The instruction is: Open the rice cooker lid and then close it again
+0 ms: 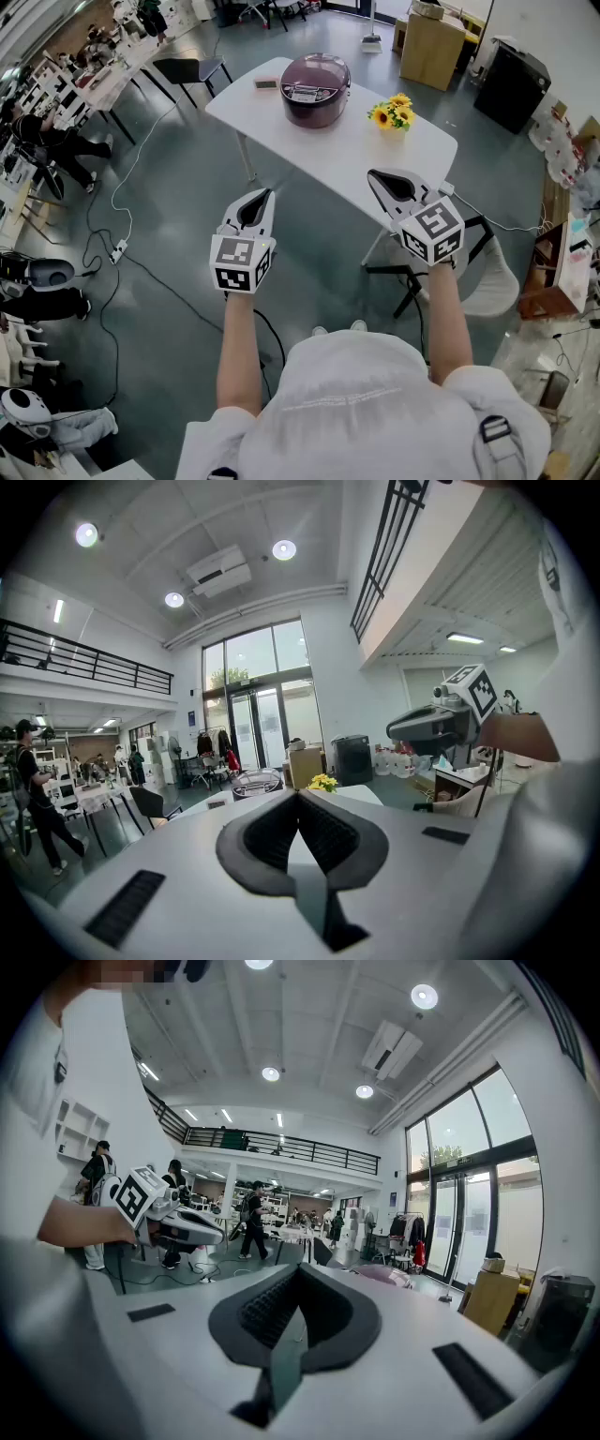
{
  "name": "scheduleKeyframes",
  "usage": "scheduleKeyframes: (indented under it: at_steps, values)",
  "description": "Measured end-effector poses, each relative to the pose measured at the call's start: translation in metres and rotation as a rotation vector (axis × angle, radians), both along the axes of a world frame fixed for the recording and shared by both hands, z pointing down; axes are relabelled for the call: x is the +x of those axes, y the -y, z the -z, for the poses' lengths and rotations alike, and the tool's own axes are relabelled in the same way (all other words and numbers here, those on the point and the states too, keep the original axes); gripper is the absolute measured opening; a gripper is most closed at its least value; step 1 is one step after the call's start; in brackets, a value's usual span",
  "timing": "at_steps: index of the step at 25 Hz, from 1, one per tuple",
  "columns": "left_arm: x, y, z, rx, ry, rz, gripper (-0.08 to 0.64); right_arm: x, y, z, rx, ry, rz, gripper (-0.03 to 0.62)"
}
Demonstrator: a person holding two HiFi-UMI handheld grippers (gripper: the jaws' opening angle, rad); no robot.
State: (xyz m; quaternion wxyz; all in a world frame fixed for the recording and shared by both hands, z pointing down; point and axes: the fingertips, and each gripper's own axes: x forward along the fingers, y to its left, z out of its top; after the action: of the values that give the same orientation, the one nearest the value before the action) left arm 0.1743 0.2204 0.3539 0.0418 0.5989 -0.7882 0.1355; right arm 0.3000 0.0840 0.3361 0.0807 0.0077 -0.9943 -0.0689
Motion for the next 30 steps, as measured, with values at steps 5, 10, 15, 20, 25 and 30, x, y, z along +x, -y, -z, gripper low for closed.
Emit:
scheduleKeyframes:
  at_steps: [5, 10, 15, 20, 25, 30]
  values:
    - [0.0, -0.001, 0.002, 0.004, 0.002, -0.001, 0.014, 0.003, 0.001, 0.001, 0.005, 0.002, -0.01, 0.023]
    - [-0.005, -0.003, 0.004, 0.007, 0.007, -0.007, 0.014, 0.002, 0.002, 0.005, -0.011, 0.028, -0.039, 0.023]
    - [-0.008, -0.002, 0.002, 0.003, 0.008, -0.022, 0.014, 0.004, -0.007, 0.006, -0.046, 0.043, 0.005, 0.023]
    - [-0.01, -0.008, -0.002, -0.009, 0.004, -0.042, 0.014, 0.001, -0.011, 0.0, -0.063, 0.035, -0.005, 0.023]
    - [-0.017, -0.017, -0.011, -0.024, -0.009, -0.048, 0.014, -0.003, -0.015, -0.004, -0.058, 0.034, -0.061, 0.026]
    - [-0.026, -0.031, -0.011, -0.006, -0.019, -0.03, 0.08, -0.009, -0.029, -0.01, -0.056, -0.002, -0.063, 0.066]
